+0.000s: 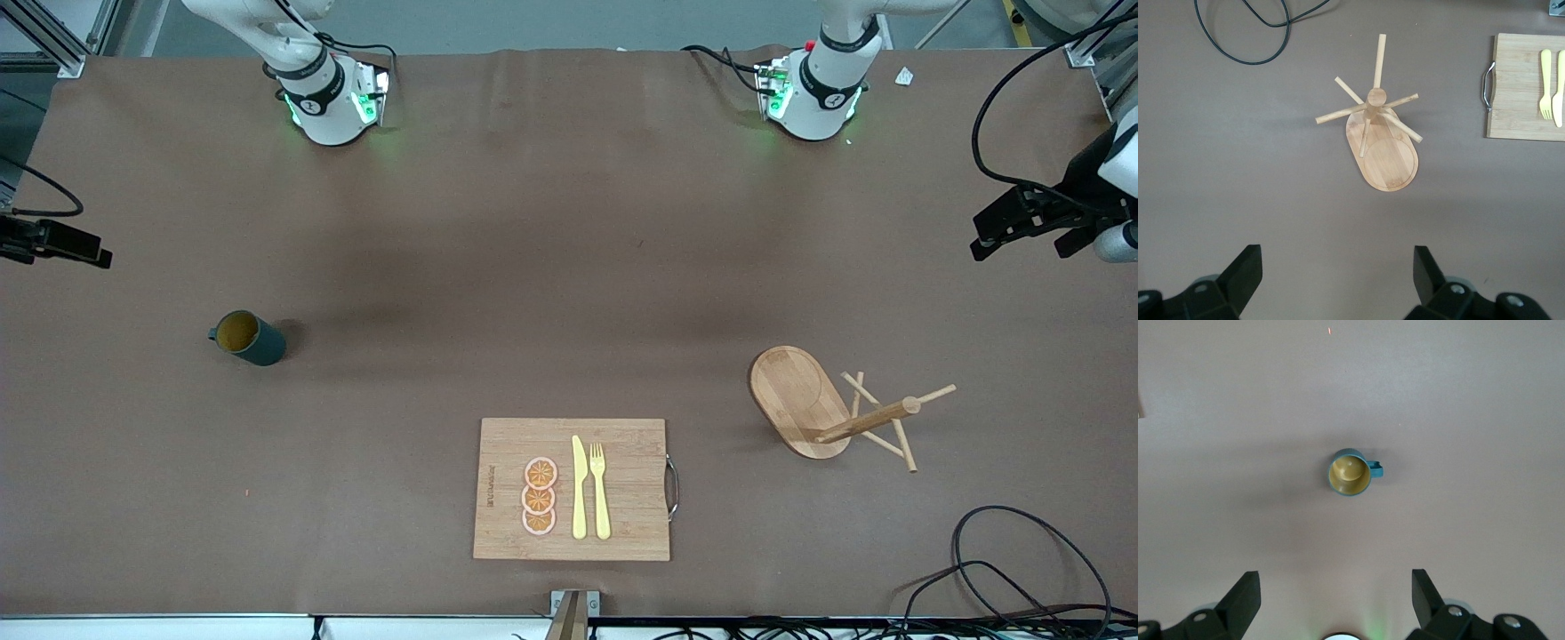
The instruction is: Transfer cup from left to right arm and place
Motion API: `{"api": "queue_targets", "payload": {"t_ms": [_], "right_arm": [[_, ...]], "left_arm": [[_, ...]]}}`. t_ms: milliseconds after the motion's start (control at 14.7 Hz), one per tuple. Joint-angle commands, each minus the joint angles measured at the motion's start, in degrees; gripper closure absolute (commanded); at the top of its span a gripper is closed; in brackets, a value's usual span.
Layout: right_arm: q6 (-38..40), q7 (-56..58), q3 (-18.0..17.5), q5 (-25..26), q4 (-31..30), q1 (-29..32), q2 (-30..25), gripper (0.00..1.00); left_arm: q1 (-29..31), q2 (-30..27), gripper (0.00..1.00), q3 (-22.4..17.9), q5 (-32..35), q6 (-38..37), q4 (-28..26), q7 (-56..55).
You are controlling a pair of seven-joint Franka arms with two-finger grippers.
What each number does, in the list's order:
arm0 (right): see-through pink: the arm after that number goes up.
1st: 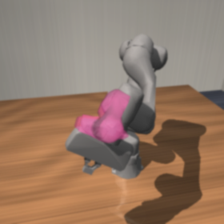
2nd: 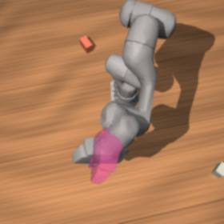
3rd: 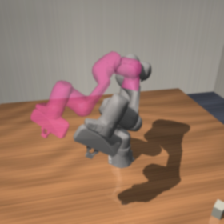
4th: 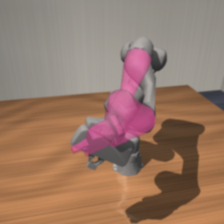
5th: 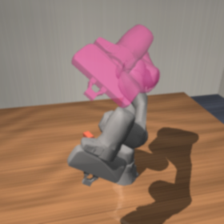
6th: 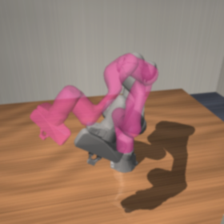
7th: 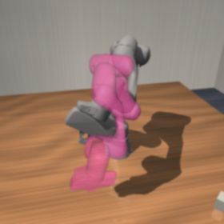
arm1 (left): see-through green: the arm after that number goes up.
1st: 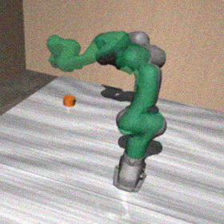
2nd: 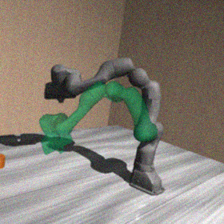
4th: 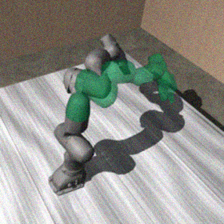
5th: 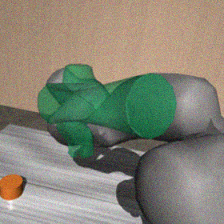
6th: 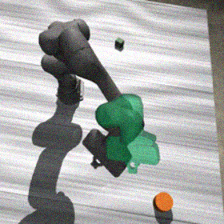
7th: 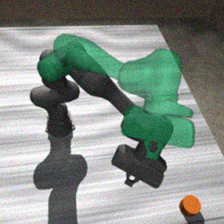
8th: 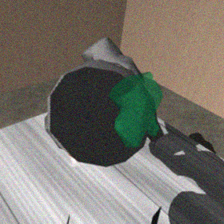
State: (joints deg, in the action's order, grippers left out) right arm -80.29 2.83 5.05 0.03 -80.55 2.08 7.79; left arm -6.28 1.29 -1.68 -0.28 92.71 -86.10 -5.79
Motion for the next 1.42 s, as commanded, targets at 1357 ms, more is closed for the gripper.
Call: {"api": "queue_targets", "payload": {"t_ms": [1357], "right_arm": [[-1.7,-4.2,-0.4,0.6,-12.2,-0.7,-15.6,0.0]], "left_arm": [[0.2,0.4,0.0,0.0,0.2,0.5,0.3,0.7]]}}
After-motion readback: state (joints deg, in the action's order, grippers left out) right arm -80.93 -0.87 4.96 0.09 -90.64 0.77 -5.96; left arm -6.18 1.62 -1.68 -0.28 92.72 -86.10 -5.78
